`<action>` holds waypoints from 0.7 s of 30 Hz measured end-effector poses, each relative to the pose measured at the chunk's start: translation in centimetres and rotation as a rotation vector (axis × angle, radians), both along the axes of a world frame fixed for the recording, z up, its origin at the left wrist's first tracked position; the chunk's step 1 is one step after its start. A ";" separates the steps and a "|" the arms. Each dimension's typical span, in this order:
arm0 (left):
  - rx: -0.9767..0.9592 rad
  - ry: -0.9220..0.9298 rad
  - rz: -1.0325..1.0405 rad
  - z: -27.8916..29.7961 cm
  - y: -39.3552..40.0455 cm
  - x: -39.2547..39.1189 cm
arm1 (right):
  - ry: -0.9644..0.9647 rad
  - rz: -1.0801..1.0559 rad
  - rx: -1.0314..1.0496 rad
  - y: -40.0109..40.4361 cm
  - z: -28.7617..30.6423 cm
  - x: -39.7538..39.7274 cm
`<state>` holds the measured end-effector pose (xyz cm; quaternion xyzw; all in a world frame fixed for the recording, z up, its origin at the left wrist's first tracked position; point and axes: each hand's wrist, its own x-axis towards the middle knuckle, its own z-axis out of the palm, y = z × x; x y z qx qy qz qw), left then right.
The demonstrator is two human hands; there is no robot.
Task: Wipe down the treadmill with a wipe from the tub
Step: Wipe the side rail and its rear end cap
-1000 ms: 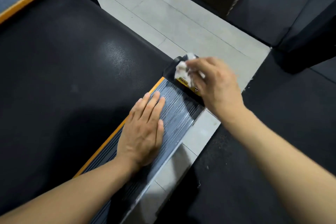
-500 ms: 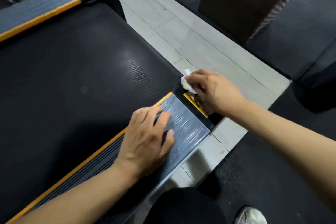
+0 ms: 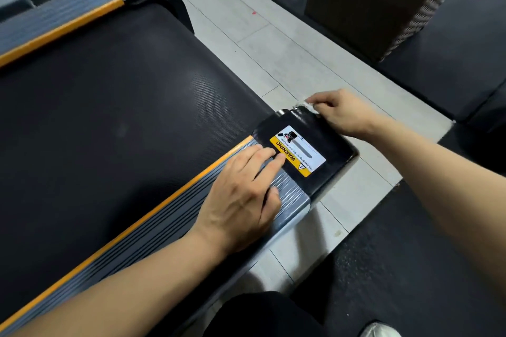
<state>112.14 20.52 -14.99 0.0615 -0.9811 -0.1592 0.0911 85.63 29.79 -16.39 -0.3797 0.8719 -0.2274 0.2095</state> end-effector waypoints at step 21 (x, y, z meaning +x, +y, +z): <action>0.042 0.048 0.008 -0.3 -0.1 0.2 | 0.209 0.382 -0.281 5.8 0.1 10.7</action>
